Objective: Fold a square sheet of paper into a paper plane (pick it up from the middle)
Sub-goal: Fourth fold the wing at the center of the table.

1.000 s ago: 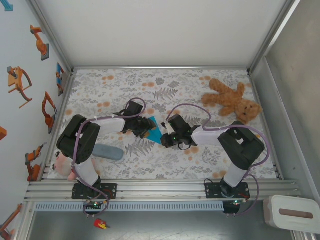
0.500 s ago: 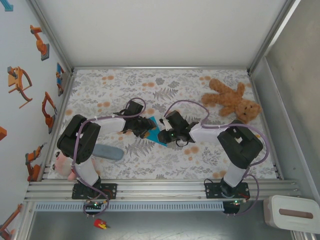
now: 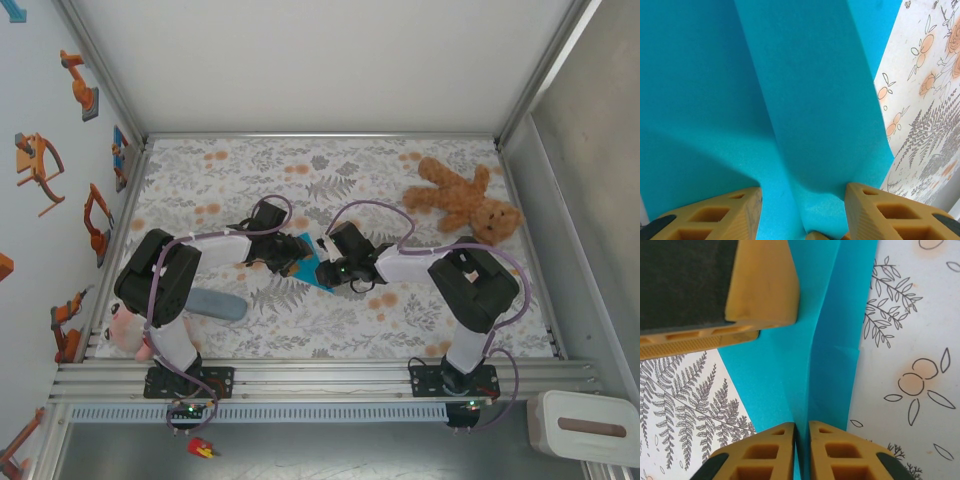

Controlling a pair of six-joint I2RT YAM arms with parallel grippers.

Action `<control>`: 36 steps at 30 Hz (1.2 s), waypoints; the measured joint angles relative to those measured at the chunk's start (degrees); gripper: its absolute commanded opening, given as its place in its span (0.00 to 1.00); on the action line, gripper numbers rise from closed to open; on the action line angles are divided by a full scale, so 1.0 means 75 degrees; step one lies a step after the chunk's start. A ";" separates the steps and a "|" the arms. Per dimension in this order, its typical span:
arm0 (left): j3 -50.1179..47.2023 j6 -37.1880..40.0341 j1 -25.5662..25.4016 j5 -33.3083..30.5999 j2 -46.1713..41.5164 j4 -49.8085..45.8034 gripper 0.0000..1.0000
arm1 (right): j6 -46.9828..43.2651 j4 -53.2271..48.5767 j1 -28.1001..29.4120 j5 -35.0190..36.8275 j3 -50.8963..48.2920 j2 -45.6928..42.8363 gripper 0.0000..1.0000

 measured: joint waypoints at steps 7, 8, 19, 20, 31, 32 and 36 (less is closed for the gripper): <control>0.0003 0.0003 0.0000 -0.0003 -0.0020 -0.0009 0.48 | -0.0012 0.0052 -0.0067 -0.0274 0.0000 0.0044 0.03; 0.0003 0.0006 0.0000 -0.0009 -0.0029 -0.0012 0.48 | -0.0003 0.0055 -0.0102 -0.0361 0.0000 0.0052 0.02; -0.0210 0.0469 -0.0012 -0.0216 -0.0973 -0.0189 0.54 | 0.0484 0.0478 -0.0635 -0.1865 -0.0015 0.0382 0.00; -0.0271 0.0513 -0.0012 -0.0227 -0.1151 -0.0105 0.54 | 0.0583 0.0557 -0.0673 -0.2011 -0.0029 0.0417 0.00; -0.1163 0.0778 -0.0012 0.0006 -0.1431 0.1297 0.38 | 0.1845 0.2005 -0.1204 -0.3439 -0.0597 0.0656 0.00; -0.1163 0.0772 -0.0012 0.0061 -0.1361 0.1419 0.36 | 0.1906 0.2081 -0.1227 -0.3503 -0.0624 0.0676 0.00; -0.1169 0.0749 -0.0012 0.0373 -0.1043 0.2101 0.29 | 0.2090 0.2291 -0.1274 -0.3666 -0.0662 0.0784 0.00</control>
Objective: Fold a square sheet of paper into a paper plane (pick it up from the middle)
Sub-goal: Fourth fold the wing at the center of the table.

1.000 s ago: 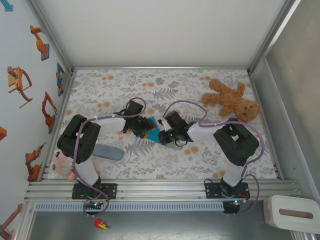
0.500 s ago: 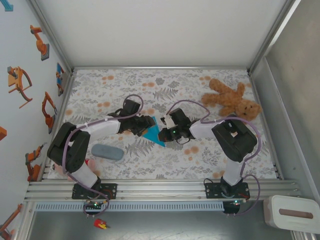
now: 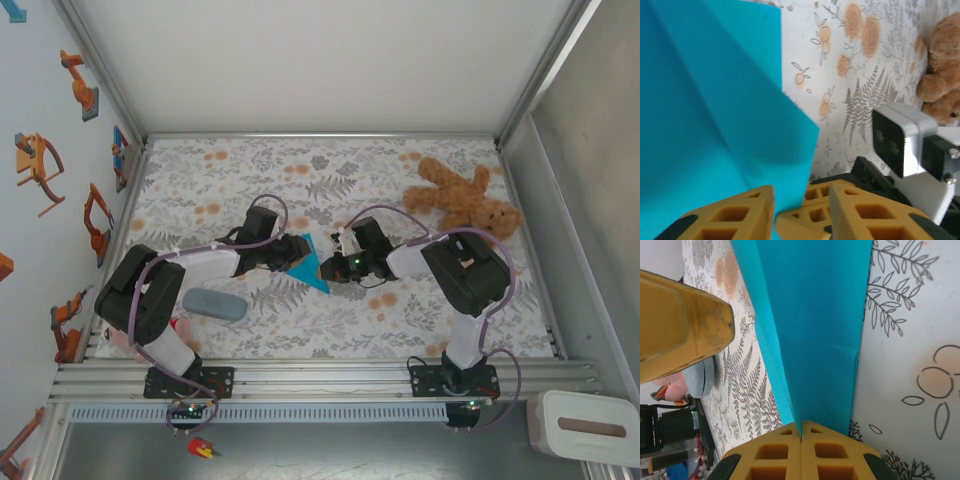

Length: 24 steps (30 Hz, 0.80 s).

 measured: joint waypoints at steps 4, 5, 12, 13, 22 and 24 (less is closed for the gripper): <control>0.0000 -0.0009 0.0000 0.0219 0.0216 0.0481 0.25 | 0.0111 0.0055 -0.0029 -0.0125 -0.0009 0.0064 0.00; 0.0000 -0.0009 0.0000 0.0265 0.0265 0.0565 0.24 | 0.0131 0.0058 -0.0035 -0.0134 -0.0009 0.0070 0.00; -0.0035 -0.0029 0.0009 0.0519 0.0676 0.1052 0.18 | 0.0143 0.0070 -0.0096 -0.0245 -0.0009 0.0111 0.00; -0.0035 -0.0041 0.0012 0.0545 0.0737 0.1107 0.17 | 0.0146 0.0070 -0.0099 -0.0251 -0.0009 0.0111 0.00; -0.0038 -0.0149 0.0085 0.0606 0.1008 0.1274 0.13 | 0.0189 0.0041 -0.0143 -0.0294 -0.0009 0.0111 0.12; -0.0038 -0.0152 0.0111 0.0606 0.1040 0.1271 0.12 | 0.0195 0.0003 -0.0152 -0.0306 -0.0009 0.0099 0.17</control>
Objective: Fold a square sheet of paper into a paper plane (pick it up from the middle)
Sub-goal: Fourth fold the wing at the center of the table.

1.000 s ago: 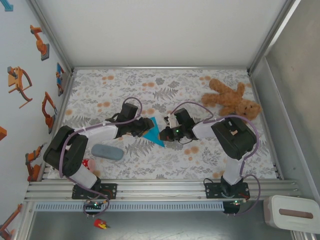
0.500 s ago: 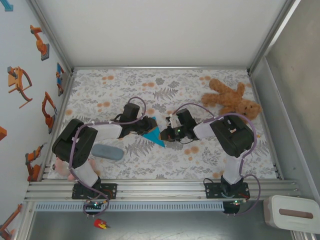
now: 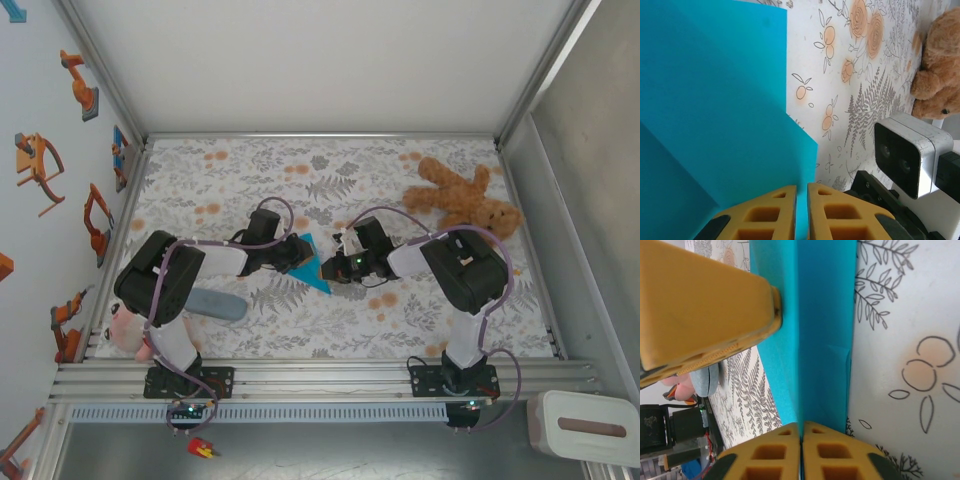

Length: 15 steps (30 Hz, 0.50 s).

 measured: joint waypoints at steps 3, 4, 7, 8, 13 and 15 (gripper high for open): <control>0.0000 -0.0023 0.0012 0.0000 0.0076 -0.0012 0.12 | -0.0090 -0.0152 0.0003 0.0038 -0.0006 -0.0175 0.23; 0.0000 -0.0029 0.0012 -0.0003 0.0090 -0.0020 0.12 | -0.0131 -0.0233 0.0000 0.0058 -0.0006 -0.0236 0.24; 0.0003 -0.0044 0.0012 0.0000 0.0140 -0.0023 0.11 | -0.0268 -0.0545 -0.0006 0.0207 -0.0006 -0.0469 0.26; 0.0003 -0.0055 0.0012 0.0000 0.0154 -0.0023 0.12 | -0.0315 -0.0650 -0.0006 0.0251 -0.0006 -0.0539 0.27; 0.0003 -0.0087 0.0017 0.0000 0.0181 -0.0029 0.11 | -0.0650 -0.1314 -0.0006 0.0752 -0.0006 -0.0988 0.32; 0.0003 -0.0096 0.0017 0.0000 0.0181 -0.0041 0.11 | -0.0833 -0.1632 -0.0006 0.1090 -0.0006 -0.1209 0.34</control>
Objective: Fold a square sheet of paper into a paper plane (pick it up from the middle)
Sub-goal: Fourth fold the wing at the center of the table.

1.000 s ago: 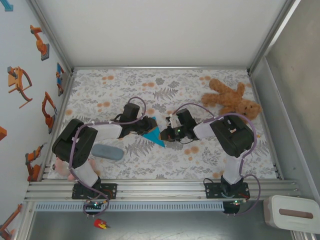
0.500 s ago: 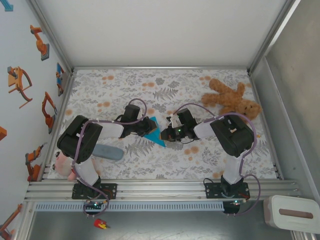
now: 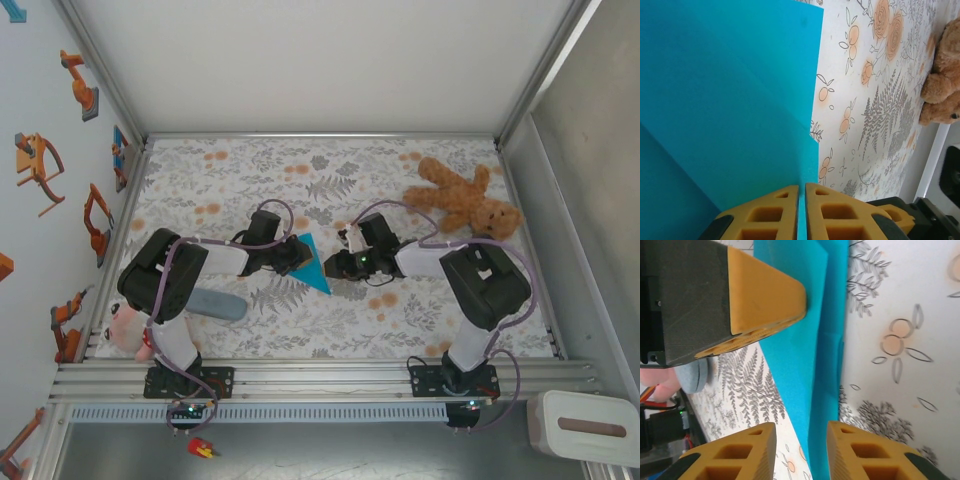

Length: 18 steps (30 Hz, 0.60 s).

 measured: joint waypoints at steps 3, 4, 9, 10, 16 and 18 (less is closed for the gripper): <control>0.0000 -0.0017 0.0003 -0.0003 0.0000 -0.0012 0.11 | -0.0239 -0.0460 0.0020 0.0519 0.0012 -0.0227 0.43; 0.0000 -0.0017 0.0003 -0.0003 0.0000 -0.0012 0.11 | -0.0329 -0.0589 0.0041 0.0664 0.0023 -0.0265 0.44; 0.0003 -0.0026 0.0003 -0.0003 0.0000 -0.0023 0.11 | -0.0659 -0.1274 0.0408 0.1440 0.0210 -0.0286 0.47; 0.0003 -0.0032 0.0003 -0.0003 0.0000 -0.0026 0.11 | -0.0697 -0.1378 0.0493 0.1553 0.0265 -0.0283 0.47; 0.0009 -0.0044 0.0017 0.0000 0.0000 -0.0067 0.11 | -0.0933 -0.1772 0.0903 0.1970 0.0737 -0.0221 0.44; 0.0009 -0.0047 0.0023 0.0000 0.0003 -0.0070 0.11 | -0.0991 -0.1801 0.0968 0.1999 0.0828 -0.0128 0.43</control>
